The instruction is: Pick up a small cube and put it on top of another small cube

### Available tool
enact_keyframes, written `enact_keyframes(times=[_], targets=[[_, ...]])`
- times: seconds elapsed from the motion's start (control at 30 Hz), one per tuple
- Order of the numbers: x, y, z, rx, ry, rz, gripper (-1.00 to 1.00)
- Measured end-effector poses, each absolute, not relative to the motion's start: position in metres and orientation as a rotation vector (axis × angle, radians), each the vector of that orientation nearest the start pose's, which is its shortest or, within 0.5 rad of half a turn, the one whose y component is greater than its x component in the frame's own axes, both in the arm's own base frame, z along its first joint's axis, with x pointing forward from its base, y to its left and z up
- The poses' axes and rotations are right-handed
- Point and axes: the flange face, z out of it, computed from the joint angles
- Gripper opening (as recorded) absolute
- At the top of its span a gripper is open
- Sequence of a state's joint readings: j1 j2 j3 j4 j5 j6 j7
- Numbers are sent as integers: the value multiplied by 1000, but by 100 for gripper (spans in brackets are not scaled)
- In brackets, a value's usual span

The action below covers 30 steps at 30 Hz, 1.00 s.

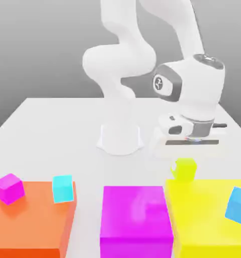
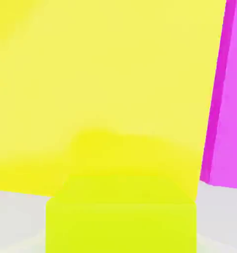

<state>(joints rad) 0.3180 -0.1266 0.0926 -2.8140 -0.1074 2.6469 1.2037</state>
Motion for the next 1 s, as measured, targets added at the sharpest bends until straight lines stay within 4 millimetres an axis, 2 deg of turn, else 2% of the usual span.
enact_keyframes(times=[0.2, 0.37, 0.53, 0.7, 0.77, 0.87, 0.9, 1.0], targets=[[372, 76, 260, -2936, 1280, -9, -100], [389, 10, 280, -2856, 1423, 2, -100], [391, -60, 301, -2768, 1558, 8, -100], [379, -128, 321, -2667, 1686, 7, -100], [375, -140, 309, -2635, 1710, 4, -100], [374, -144, 273, -2626, 1718, 2, -100], [373, -144, 263, -2626, 1720, 1, 100], [373, -144, 263, -2626, 1720, 1, 100]])
